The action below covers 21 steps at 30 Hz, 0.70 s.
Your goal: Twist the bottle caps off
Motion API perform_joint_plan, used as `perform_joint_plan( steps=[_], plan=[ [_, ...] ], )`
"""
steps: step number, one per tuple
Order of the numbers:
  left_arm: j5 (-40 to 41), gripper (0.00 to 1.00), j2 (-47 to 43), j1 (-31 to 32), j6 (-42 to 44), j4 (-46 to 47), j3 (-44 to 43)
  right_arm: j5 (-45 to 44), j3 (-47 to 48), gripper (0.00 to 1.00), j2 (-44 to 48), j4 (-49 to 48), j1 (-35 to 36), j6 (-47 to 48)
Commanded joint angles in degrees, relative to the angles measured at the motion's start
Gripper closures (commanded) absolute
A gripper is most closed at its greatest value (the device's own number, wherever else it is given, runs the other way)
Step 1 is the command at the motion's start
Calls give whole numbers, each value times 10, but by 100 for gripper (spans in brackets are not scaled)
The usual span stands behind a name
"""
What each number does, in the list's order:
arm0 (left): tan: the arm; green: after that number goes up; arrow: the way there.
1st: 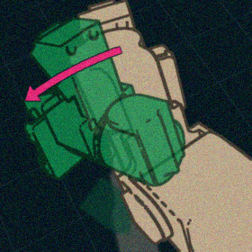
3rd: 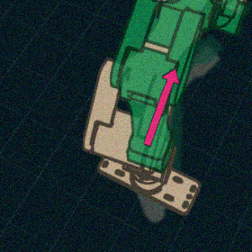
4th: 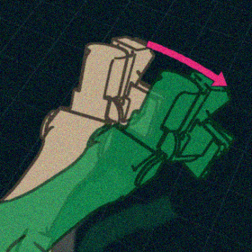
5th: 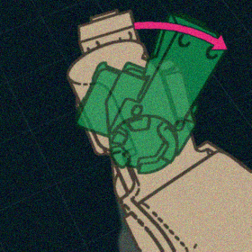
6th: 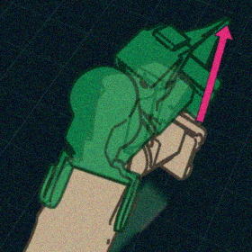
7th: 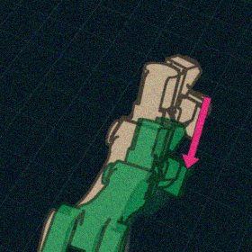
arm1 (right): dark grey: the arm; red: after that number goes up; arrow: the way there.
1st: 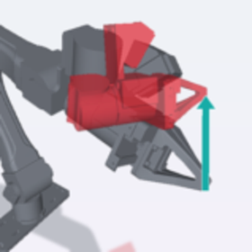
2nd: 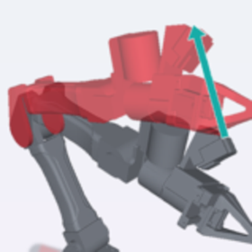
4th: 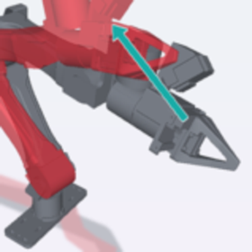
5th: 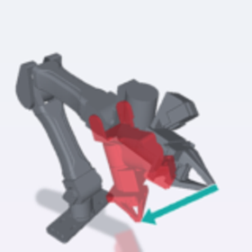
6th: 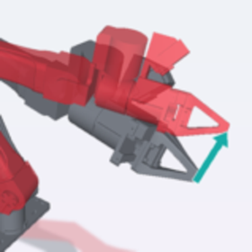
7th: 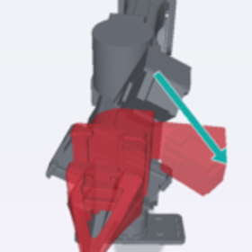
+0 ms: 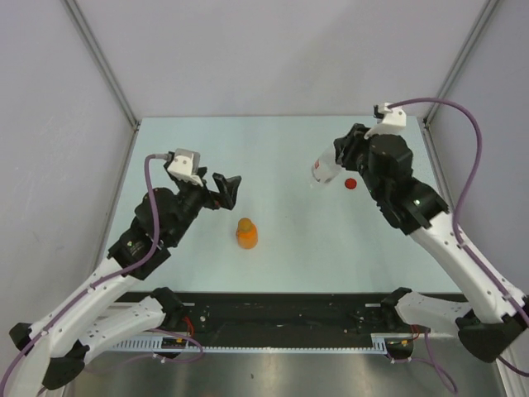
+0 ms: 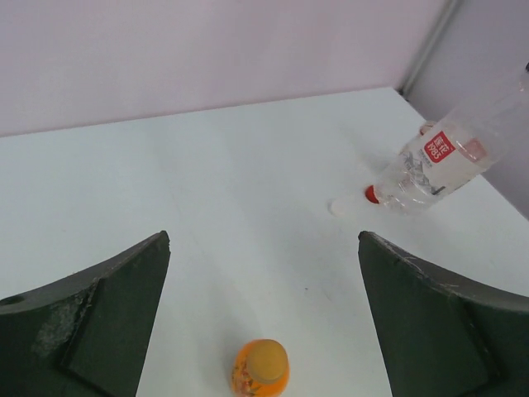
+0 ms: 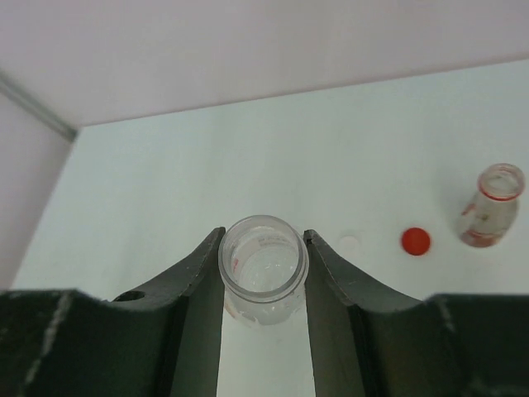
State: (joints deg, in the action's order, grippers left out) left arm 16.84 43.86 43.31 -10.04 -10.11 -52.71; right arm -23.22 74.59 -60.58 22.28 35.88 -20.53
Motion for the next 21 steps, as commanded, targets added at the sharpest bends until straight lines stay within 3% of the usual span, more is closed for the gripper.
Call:
perform_joint_plan(
  steps=[1,11,21],
  plan=[
    [94,0,-5,-2,-21,-4,12,-101,1,100,-68,-56,-20,35],
    [85,0,-9,-2,-30,2,26,-132,-3,100,-218,-274,-65,87],
    [69,0,-20,-2,-35,-9,31,-110,11,100,-329,-339,-108,89]
  ],
)
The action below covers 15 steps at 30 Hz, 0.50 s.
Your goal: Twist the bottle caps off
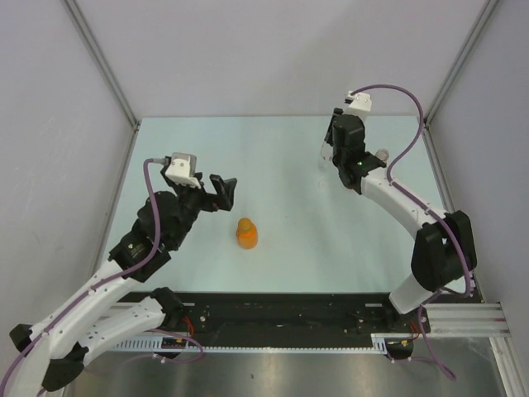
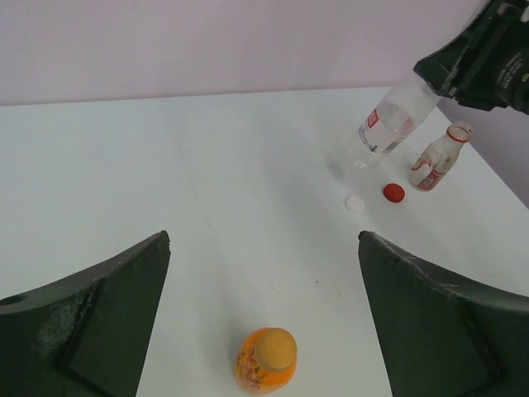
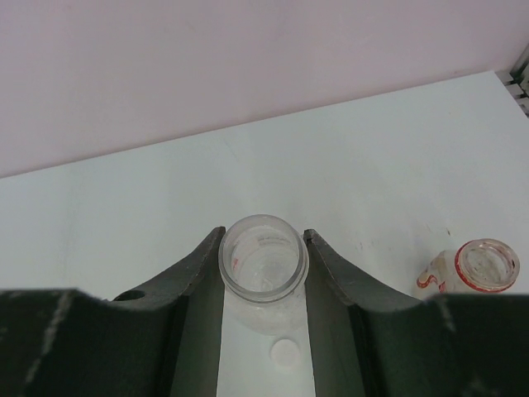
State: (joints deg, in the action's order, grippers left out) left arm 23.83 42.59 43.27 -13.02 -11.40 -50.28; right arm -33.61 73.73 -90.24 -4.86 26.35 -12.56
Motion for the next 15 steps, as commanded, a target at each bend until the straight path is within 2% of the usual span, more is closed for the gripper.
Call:
perform_joint_plan(
  steps=[1,15],
  plan=[
    [2,0,-5,-2,-3,6,9,-4,22,100,-40,-72,-18,8],
    [-3,0,16,-2,-3,8,9,21,104,100,-131,-9,-41,-8]
  ],
)
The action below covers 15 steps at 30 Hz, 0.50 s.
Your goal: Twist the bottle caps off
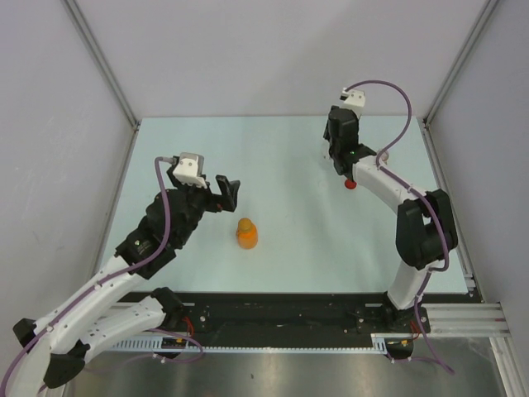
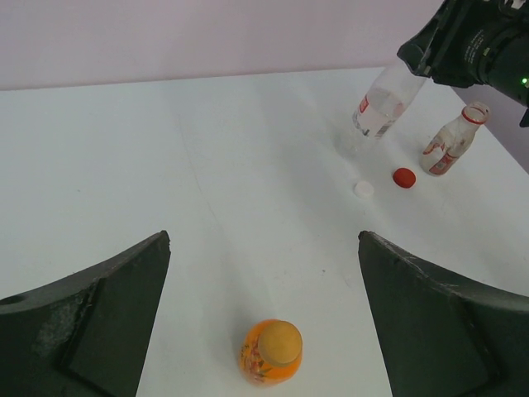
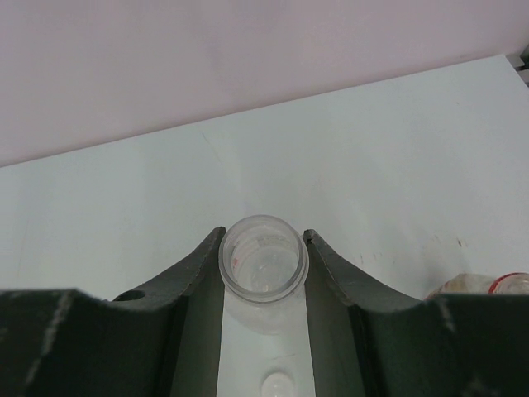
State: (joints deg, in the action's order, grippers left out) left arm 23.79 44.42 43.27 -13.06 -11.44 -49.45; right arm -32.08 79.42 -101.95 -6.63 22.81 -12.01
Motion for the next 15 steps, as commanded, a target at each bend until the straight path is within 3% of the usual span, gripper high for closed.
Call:
perform_joint_plan(
  steps=[1,15],
  plan=[
    [-3,0,-3,-2,-3,8,1,7,49,100,-19,14,-6,-14],
    [-12,0,0,-2,-5,8,6,21,78,96,-54,65,-8,-23]
  ],
)
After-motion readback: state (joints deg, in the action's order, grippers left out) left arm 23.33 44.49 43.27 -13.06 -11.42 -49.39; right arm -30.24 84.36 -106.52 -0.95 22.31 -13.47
